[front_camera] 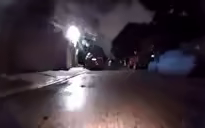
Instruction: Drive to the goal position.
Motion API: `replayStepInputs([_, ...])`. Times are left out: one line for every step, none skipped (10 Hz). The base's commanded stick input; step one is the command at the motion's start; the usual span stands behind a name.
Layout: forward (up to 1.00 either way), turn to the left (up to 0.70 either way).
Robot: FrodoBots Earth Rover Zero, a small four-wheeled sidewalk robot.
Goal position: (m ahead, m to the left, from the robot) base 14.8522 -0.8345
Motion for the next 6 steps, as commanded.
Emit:
replayStepInputs([1.0, 0.0])
replayStepInputs([1.0, 0.0])
replayStepInputs([1.0, -0.08])
replayStepInputs([1.0, -0.19])
replayStepInputs([1.0, 0.0])
replayStepInputs([1.0, 0.0])
